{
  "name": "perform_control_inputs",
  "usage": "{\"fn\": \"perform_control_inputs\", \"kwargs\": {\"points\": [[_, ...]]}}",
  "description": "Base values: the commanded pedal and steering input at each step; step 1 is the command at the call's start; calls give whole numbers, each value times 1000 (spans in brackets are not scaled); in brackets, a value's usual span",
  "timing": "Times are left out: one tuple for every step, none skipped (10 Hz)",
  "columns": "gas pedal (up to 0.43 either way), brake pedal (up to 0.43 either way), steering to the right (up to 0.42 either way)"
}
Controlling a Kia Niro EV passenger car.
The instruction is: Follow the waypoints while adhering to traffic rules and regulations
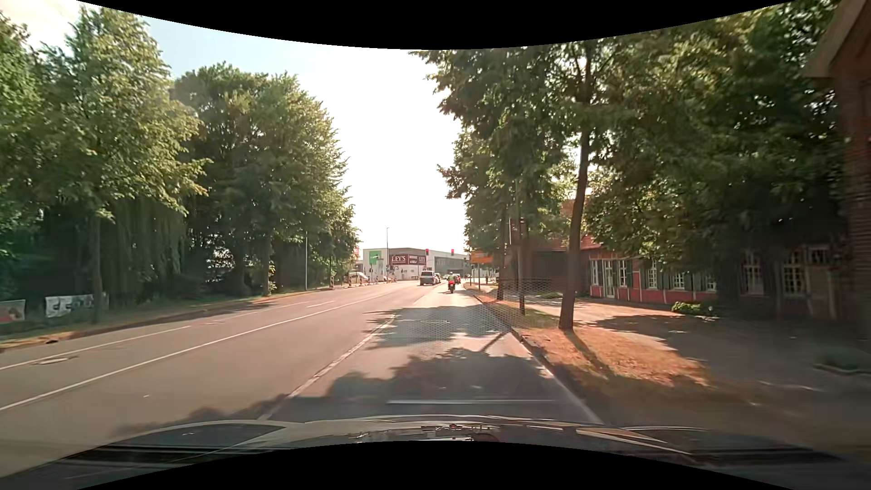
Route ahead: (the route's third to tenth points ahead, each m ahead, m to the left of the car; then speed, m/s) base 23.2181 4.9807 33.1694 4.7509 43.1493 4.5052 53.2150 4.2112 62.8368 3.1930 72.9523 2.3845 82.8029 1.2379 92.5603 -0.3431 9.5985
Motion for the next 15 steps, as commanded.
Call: {"fn": "perform_control_inputs", "kwargs": {"points": [[98, 0, -1], [87, 0, -1], [87, 0, -1], [87, 0, -1], [87, 0, -1], [87, 0, -1], [87, 0, -1], [87, 0, -1], [87, 0, 0], [79, 0, 1], [79, 0, 5], [79, 0, 6], [79, 0, 5], [79, 0, 4], [79, 0, 4]]}}
